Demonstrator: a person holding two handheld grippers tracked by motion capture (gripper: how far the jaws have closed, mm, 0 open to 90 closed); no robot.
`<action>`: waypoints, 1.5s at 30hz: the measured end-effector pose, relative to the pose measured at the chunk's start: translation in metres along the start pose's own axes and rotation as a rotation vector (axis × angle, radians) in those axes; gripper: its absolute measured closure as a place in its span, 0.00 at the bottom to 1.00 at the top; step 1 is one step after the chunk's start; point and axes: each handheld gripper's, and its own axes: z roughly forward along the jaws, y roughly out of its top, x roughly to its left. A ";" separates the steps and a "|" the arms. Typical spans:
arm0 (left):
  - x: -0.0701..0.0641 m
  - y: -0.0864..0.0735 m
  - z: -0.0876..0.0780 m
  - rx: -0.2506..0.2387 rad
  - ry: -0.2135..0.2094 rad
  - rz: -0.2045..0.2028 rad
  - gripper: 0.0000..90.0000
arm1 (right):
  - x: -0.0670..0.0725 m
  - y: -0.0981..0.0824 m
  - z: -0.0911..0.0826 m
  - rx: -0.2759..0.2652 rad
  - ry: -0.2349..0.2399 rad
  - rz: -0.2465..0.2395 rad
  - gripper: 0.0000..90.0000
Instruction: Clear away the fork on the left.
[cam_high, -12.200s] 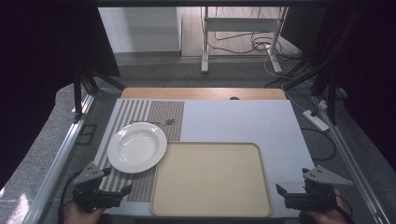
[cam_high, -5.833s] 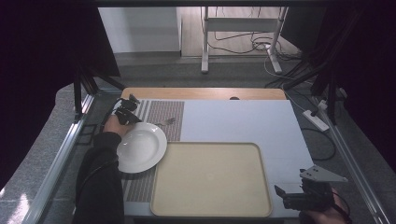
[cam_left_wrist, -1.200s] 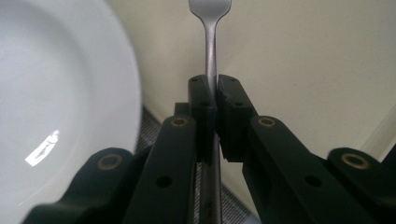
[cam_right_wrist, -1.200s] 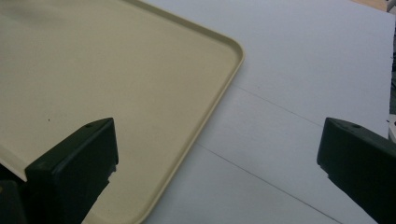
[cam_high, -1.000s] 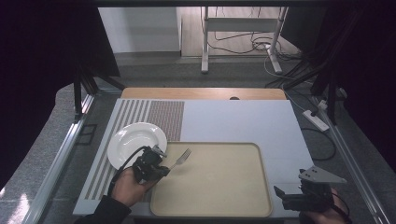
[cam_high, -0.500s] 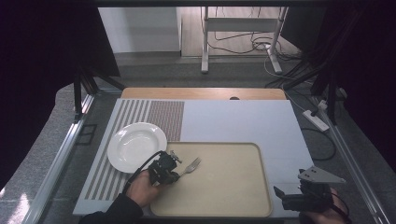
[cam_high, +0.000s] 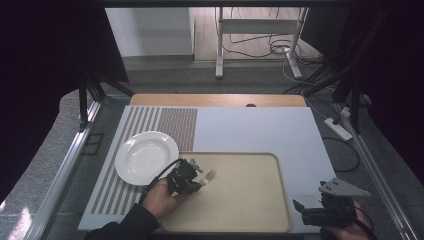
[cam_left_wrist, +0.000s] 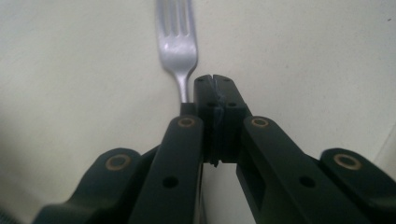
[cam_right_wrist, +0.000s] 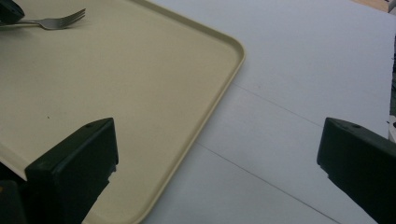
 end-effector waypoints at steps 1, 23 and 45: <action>-0.001 0.002 0.003 0.010 0.000 0.006 0.98 | 0.000 0.000 0.000 0.001 -0.001 0.000 0.00; 0.023 -0.005 0.004 0.035 0.045 -0.071 0.98 | 0.000 0.000 -0.001 -0.004 0.002 -0.002 0.00; 0.057 -0.021 -0.005 0.017 0.038 -0.220 0.98 | 0.000 0.000 -0.001 -0.002 0.006 -0.007 0.00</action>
